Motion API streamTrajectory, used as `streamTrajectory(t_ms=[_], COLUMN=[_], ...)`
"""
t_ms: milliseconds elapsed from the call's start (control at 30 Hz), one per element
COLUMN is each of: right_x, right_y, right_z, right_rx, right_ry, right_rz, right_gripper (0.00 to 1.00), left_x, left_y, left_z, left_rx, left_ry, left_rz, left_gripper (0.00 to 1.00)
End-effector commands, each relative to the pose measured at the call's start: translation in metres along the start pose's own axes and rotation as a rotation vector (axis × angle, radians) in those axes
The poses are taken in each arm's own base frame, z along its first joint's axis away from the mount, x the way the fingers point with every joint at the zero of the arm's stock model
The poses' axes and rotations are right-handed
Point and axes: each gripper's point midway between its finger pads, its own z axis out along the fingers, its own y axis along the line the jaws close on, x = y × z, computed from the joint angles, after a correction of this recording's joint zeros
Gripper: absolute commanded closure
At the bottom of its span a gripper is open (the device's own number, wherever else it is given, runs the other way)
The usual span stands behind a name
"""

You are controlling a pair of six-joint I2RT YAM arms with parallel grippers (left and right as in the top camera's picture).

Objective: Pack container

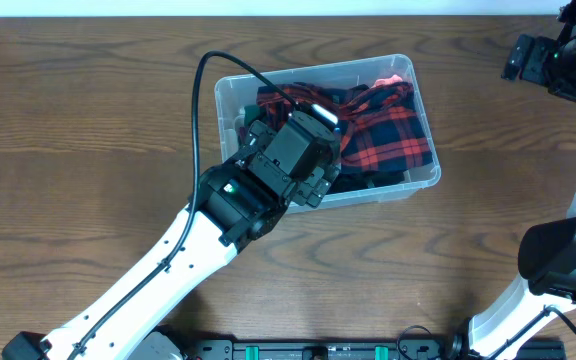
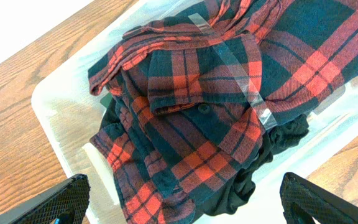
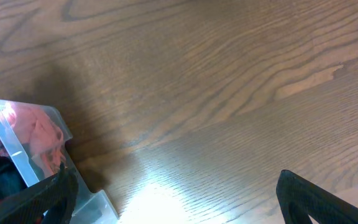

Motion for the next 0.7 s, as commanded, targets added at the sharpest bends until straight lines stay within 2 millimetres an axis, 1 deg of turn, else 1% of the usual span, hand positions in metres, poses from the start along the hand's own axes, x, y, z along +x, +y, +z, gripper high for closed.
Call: streamTrajectory(t_ms=[0, 67, 167, 200, 267, 367, 467, 567, 667], right_x=[0.000, 0.000, 0.000, 0.000, 0.000, 0.000, 0.000, 0.000, 0.000], right_y=[-0.003, -0.003, -0.003, -0.003, -0.003, -0.003, -0.003, -0.003, -0.003], right_z=[0.004, 0.004, 0.004, 0.004, 0.004, 0.004, 0.004, 0.004, 0.004], right_rx=[0.004, 0.004, 0.004, 0.004, 0.004, 0.004, 0.004, 0.004, 0.004], right_ry=[0.008, 0.008, 0.008, 0.008, 0.008, 0.008, 0.008, 0.008, 0.008], right_rz=[0.020, 0.020, 0.020, 0.020, 0.020, 0.020, 0.020, 0.020, 0.020], right_gripper=[0.01, 0.01, 0.01, 0.01, 0.01, 0.01, 0.01, 0.01, 0.01], left_x=[0.007, 0.018, 0.043, 0.051, 0.059, 0.057, 0.053, 0.051, 0.053], left_y=[0.004, 0.005, 0.016, 0.025, 0.041, 0.057, 0.074, 0.099, 0.124], left_z=[-0.001, -0.002, -0.005, -0.009, -0.016, -0.030, -0.049, -0.071, -0.090], left_rx=[-0.017, -0.020, -0.071, -0.116, -0.178, -0.199, -0.216, -0.247, -0.273], left_ry=[0.020, 0.066, 0.163, 0.190, 0.207, 0.165, 0.107, 0.027, -0.059], left_rz=[0.004, 0.019, 0.032, -0.024, -0.136, -0.230, -0.306, -0.382, -0.449], left_gripper=[0.02, 0.02, 0.02, 0.02, 0.02, 0.02, 0.02, 0.02, 0.02])
